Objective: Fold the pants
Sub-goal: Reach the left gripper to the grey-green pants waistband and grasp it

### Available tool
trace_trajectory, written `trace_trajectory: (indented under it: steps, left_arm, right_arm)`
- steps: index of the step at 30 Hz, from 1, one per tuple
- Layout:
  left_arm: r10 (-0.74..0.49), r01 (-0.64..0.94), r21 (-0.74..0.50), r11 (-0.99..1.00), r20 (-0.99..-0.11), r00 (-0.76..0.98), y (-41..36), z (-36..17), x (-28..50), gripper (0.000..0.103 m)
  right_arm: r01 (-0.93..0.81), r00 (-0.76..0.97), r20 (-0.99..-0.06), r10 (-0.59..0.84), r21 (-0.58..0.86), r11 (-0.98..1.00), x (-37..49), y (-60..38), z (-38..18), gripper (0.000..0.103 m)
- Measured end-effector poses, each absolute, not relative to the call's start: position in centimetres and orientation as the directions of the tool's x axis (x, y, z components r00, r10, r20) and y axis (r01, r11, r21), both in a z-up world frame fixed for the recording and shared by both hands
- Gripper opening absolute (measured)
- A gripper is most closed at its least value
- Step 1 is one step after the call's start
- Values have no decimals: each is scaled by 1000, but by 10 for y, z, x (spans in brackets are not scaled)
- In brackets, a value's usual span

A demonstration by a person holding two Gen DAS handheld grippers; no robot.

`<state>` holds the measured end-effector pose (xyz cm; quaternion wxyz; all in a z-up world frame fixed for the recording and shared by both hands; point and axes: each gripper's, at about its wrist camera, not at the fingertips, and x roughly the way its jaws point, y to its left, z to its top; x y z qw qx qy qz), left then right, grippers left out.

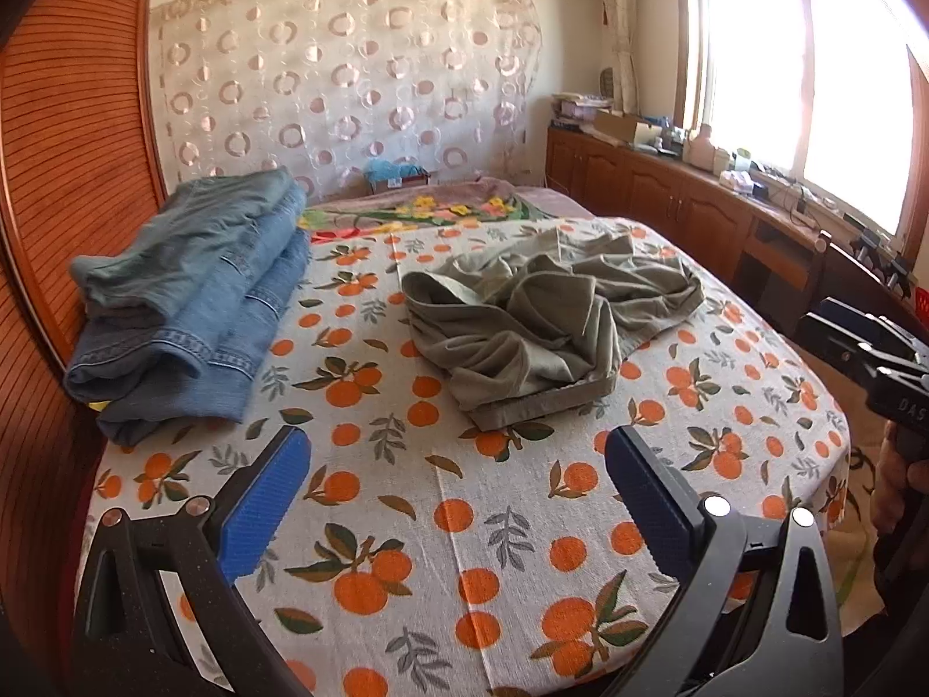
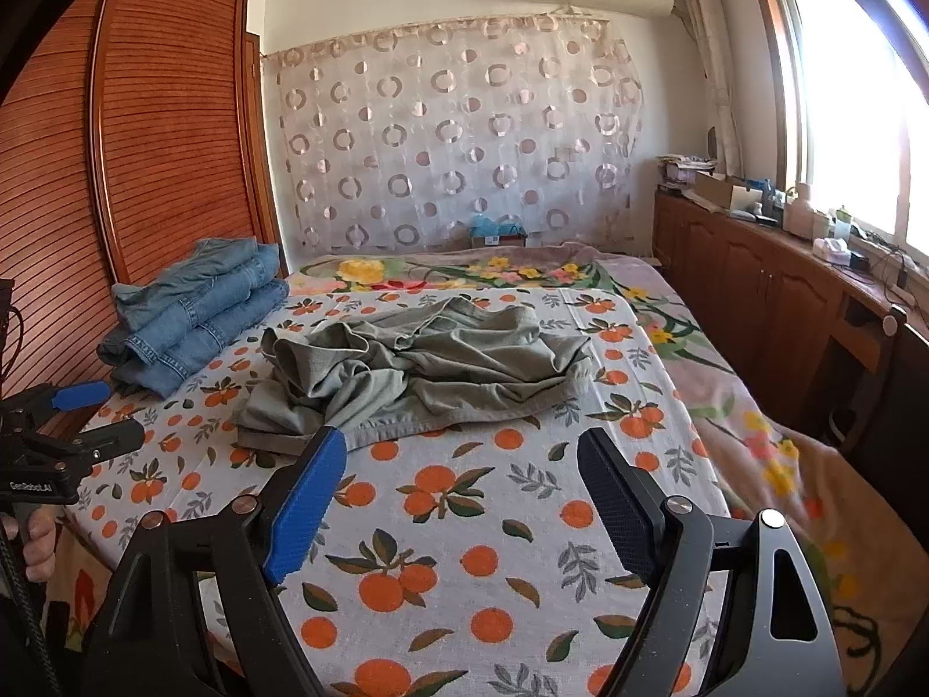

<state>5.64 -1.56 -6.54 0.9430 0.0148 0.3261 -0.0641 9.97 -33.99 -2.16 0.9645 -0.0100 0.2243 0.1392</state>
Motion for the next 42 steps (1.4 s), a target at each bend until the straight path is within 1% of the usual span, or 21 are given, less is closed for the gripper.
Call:
trace_trajectory:
  steps: [3, 7, 12, 14, 16, 19, 20, 21, 22, 23, 25, 31, 39, 42]
  left_arm:
    - [-134, 160, -20, 987, -652, 746, -20, -79, 72, 99]
    - [-145, 192, -12, 981, -698, 701, -29, -97, 92, 92]
    - [-154, 217, -9, 976, -734, 662, -37, -112, 112, 76]
    - [-166, 236, -14, 972, -750, 641, -40, -116, 119, 66]
    - [-182, 256, -25, 966, -768, 614, -43, -120, 127, 58]
    - [-188, 272, -24, 962, -779, 598, -47, -123, 138, 55]
    - [-181, 272, -14, 962, -778, 601, -48, -123, 140, 50]
    - [-177, 273, -8, 962, -779, 602, -50, -123, 143, 47]
    - [-183, 276, -13, 961, -778, 601, -49, -122, 146, 39]
    - [-197, 277, -30, 960, -776, 599, -48, -122, 148, 27]
    - [-226, 261, -80, 962, -769, 597, -40, -118, 149, 16]
    - [-243, 271, -74, 960, -704, 668, -32, -83, 129, 11]
    - [-288, 305, -85, 949, -633, 719, -28, -32, 105, 9]
    - [-311, 329, -81, 941, -594, 742, -28, -5, 90, 9]
  right_arm:
    - [-266, 858, -446, 255, 39, 963, 100, -342, -22, 83]
    - [-260, 855, -457, 246, 34, 965, 102, -344, -22, 83]
    - [-254, 850, -469, 240, 34, 967, 101, -347, -22, 83]
    - [-254, 849, -471, 239, 34, 967, 100, -347, -22, 83]
    - [-254, 847, -474, 239, 34, 967, 99, -346, -21, 83]
    - [-256, 847, -473, 242, 36, 966, 104, -343, -22, 83]
    - [-257, 846, -474, 243, 36, 966, 106, -343, -22, 83]
    - [-257, 846, -475, 243, 36, 966, 106, -343, -22, 83]
    - [-258, 845, -476, 245, 38, 965, 110, -344, -21, 83]
    - [-258, 845, -476, 245, 38, 965, 111, -345, -21, 83]
    - [-257, 845, -476, 243, 37, 966, 111, -346, -21, 83]
    - [-244, 845, -482, 231, 36, 969, 117, -350, -20, 83]
    - [-244, 851, -472, 229, 30, 969, 114, -348, -13, 83]
    - [-250, 854, -464, 236, 33, 968, 112, -347, -9, 83]
